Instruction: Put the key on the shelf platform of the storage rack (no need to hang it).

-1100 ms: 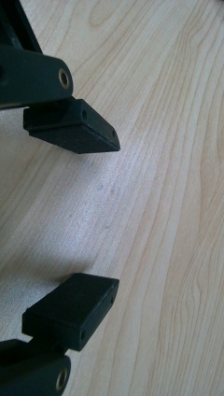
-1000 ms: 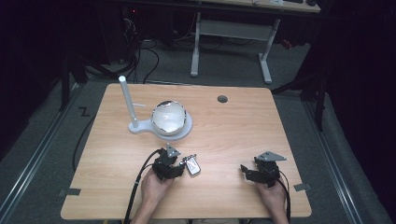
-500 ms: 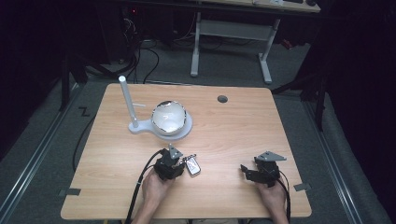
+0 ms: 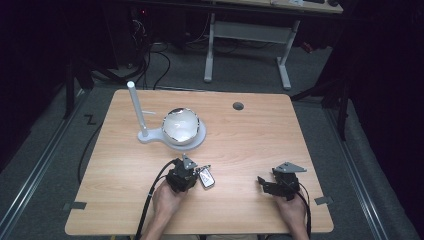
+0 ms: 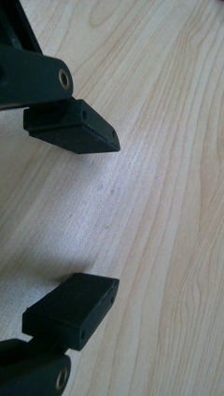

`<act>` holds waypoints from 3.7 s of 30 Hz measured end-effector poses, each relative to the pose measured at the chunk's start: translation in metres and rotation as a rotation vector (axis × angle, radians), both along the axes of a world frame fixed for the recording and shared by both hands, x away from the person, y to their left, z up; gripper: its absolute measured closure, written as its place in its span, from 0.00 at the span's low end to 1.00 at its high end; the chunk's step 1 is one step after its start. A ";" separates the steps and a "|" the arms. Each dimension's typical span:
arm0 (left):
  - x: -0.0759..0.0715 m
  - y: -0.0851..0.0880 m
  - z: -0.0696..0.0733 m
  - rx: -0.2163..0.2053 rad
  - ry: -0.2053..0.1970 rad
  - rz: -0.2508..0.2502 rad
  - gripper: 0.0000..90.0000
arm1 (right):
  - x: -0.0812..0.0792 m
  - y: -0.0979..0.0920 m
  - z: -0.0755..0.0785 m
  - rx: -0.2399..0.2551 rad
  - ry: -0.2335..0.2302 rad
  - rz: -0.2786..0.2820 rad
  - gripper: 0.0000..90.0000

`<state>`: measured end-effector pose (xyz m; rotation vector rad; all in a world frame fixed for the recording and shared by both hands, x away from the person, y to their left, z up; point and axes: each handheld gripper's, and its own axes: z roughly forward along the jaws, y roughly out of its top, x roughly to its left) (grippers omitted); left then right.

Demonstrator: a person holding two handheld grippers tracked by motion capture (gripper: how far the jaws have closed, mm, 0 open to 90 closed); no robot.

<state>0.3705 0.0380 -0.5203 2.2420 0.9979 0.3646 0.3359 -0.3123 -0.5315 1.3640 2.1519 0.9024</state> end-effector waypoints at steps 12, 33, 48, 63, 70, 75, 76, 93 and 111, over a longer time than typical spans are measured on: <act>0.003 0.003 0.010 -0.036 0.007 -0.030 0.83 | 0.000 0.000 0.000 0.000 0.001 0.001 0.33; -0.001 0.024 0.039 -0.159 -0.011 -0.026 0.83 | 0.000 0.000 0.000 0.000 0.001 0.003 0.33; -0.004 0.043 0.067 -0.200 -0.055 -0.013 0.83 | 0.000 0.000 0.000 0.001 0.001 0.002 0.33; -0.004 0.058 0.085 -0.223 -0.072 -0.002 0.83 | 0.000 0.000 0.000 0.001 0.001 0.002 0.33; -0.004 0.066 0.097 -0.236 -0.088 0.008 0.83 | 0.000 0.000 0.000 0.000 0.001 0.003 0.33; -0.001 0.071 0.101 -0.244 -0.095 0.018 0.83 | 0.000 0.000 0.000 0.001 0.001 0.002 0.33; 0.000 0.071 0.102 -0.242 -0.093 0.020 0.83 | 0.000 0.000 0.000 0.001 0.001 0.003 0.33; 0.014 0.084 0.122 -0.254 -0.106 0.034 0.83 | 0.000 0.000 0.000 0.000 0.001 0.004 0.33; 0.043 0.083 0.154 -0.256 -0.151 0.063 0.83 | 0.000 0.000 0.000 0.000 0.001 0.003 0.33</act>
